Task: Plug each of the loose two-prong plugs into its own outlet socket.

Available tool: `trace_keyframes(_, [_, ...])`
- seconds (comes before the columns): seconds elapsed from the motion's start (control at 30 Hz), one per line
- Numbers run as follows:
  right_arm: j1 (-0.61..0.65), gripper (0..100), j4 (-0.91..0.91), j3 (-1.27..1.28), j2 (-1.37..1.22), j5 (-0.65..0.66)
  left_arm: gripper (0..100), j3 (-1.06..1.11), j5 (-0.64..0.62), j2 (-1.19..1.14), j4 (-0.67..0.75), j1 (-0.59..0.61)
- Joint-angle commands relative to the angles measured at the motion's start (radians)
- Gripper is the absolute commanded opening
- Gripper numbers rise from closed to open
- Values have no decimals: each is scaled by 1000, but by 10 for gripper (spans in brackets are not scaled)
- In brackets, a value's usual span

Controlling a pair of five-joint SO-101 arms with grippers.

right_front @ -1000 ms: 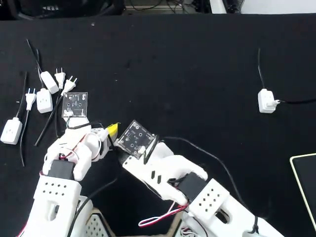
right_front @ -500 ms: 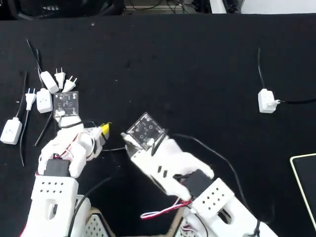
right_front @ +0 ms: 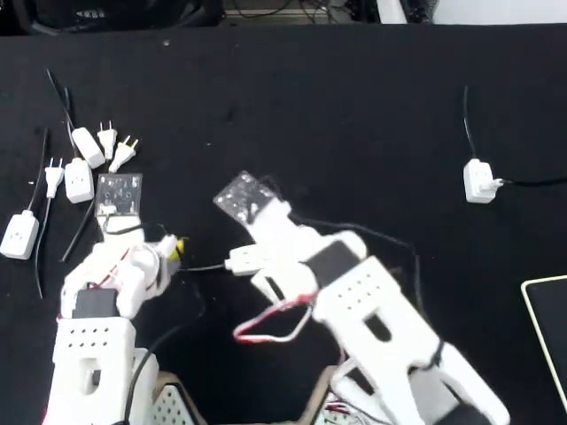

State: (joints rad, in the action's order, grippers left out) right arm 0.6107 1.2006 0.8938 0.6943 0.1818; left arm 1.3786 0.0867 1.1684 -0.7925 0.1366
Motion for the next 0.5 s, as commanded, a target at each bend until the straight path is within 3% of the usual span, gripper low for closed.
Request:
trace_keyframes(0.0, [-23, 11, 169, -177, -142, 84, 267, 38, 75, 5, -6, 59])
trace_keyframes(0.13, [-29, 11, 109, -183, -300, 81, 267, 81, 75, 5, -8, 12])
trace_keyframes(0.47, [-203, 10, 23, -348, -484, 106, 267, 137, 81, 12, -15, -147])
